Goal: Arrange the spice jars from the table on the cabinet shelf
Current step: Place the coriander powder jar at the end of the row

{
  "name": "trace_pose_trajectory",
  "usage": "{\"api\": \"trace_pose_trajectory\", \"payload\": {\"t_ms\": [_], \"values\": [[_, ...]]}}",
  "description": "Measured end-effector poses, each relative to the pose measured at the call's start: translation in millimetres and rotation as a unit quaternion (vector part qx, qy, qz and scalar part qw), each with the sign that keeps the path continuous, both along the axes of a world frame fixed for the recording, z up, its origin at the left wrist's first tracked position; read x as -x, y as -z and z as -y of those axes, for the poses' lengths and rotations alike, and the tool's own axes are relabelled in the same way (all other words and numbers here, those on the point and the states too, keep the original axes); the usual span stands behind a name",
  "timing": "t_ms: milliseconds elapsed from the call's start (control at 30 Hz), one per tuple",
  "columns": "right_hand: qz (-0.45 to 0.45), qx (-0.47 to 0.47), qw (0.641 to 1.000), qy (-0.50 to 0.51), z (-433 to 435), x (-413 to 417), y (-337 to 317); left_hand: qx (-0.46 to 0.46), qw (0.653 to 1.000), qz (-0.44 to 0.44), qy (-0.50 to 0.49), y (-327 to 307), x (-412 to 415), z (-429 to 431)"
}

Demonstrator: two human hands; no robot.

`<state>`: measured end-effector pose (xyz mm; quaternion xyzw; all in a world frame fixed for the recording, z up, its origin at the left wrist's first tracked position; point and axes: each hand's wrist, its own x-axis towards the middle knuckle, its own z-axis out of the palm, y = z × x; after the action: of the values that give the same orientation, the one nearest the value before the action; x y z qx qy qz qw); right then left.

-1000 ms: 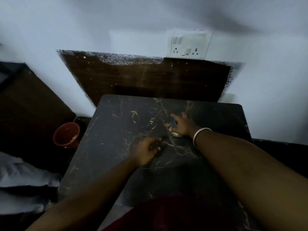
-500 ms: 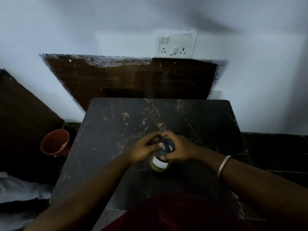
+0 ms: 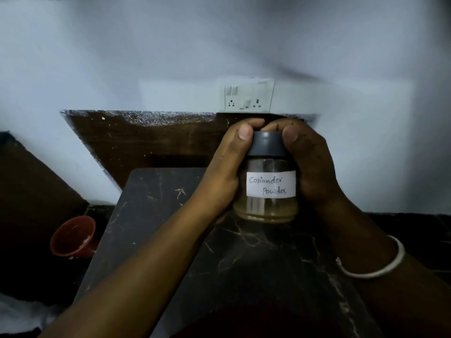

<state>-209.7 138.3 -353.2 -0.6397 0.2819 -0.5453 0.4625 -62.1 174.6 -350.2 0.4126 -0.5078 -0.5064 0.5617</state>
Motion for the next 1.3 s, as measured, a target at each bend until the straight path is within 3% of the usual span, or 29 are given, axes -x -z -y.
{"api": "trace_pose_trajectory", "payload": {"t_ms": [233,600,933,1300], "values": [[0.045,0.002,0.999,0.014,-6.9,-3.8,-20.8,-0.002,0.998,-0.06,0.023,-16.9,5.1,-2.3],[0.035,0.004,0.999,0.013,-12.5,1.7,-26.6,0.017,0.997,-0.069,0.029,-20.3,9.8,-2.6],[-0.081,-0.026,0.994,0.069,-13.5,17.7,-60.7,0.051,0.996,-0.067,0.043,-41.9,10.4,20.1],[-0.153,0.087,0.971,0.16,-0.5,35.3,-120.9,0.14,0.989,-0.047,0.004,-115.6,23.0,73.7]]}}
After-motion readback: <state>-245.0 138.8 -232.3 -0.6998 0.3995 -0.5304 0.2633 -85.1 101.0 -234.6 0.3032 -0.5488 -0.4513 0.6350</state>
